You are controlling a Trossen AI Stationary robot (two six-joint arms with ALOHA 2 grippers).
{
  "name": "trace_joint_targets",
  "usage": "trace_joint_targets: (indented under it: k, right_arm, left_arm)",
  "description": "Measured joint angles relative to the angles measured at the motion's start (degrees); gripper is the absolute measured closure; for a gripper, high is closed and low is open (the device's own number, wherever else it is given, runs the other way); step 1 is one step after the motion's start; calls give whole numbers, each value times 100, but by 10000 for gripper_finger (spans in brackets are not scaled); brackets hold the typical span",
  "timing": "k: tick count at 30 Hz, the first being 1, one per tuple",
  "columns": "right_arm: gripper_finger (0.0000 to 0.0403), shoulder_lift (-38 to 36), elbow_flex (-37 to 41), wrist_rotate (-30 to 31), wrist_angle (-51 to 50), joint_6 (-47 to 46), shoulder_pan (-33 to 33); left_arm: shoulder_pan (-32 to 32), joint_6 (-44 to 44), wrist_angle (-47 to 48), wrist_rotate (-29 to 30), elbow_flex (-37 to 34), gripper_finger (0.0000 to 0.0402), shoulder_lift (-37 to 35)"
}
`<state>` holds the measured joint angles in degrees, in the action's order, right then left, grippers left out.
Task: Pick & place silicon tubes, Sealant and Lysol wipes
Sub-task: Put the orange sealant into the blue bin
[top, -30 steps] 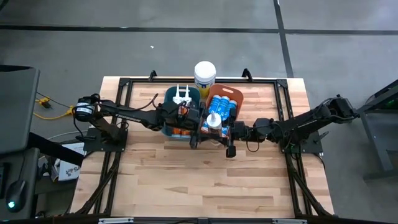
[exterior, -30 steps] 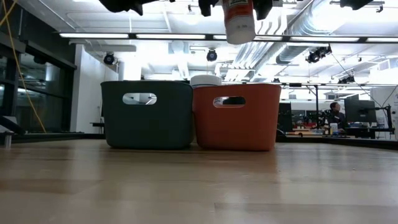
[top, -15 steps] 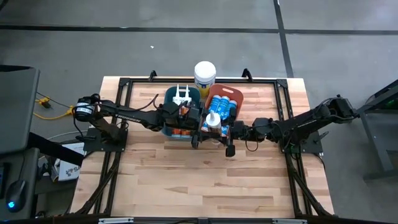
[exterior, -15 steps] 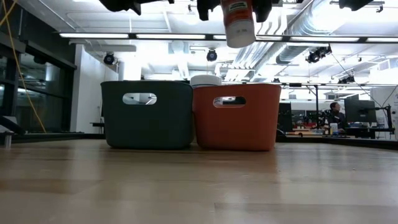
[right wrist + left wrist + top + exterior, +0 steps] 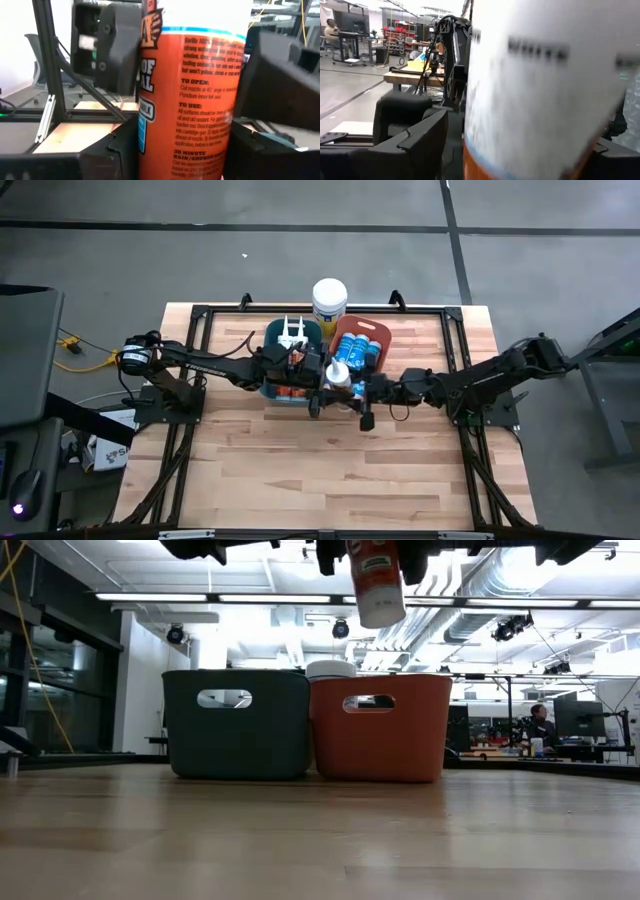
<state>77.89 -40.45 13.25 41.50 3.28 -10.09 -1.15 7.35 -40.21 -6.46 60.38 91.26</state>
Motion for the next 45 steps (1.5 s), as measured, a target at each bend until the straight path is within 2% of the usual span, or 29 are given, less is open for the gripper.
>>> trace_joint_targets:
  k: [15, 18, 22, 24, 45]
  right_arm:
    - [207, 126, 0, -19, 244, 39, 72]
    - [208, 124, 0, -8, 224, -19, 72]
    - [216, 120, 0, 6, 203, -178, 72]
    - [233, 118, 2, 26, 193, -163, 72]
    - [236, 107, 2, 100, 24, -263, 66]
  left_arm:
    - [2, -157, 229, 54, 2, 115, -4]
    - [0, -173, 243, 105, 2, 145, -4]
    - [1, -305, 246, 105, 2, 217, -10]
    - [0, -308, 264, 107, 2, 237, -13]
    - [0, -409, 315, -35, 0, 239, 0]
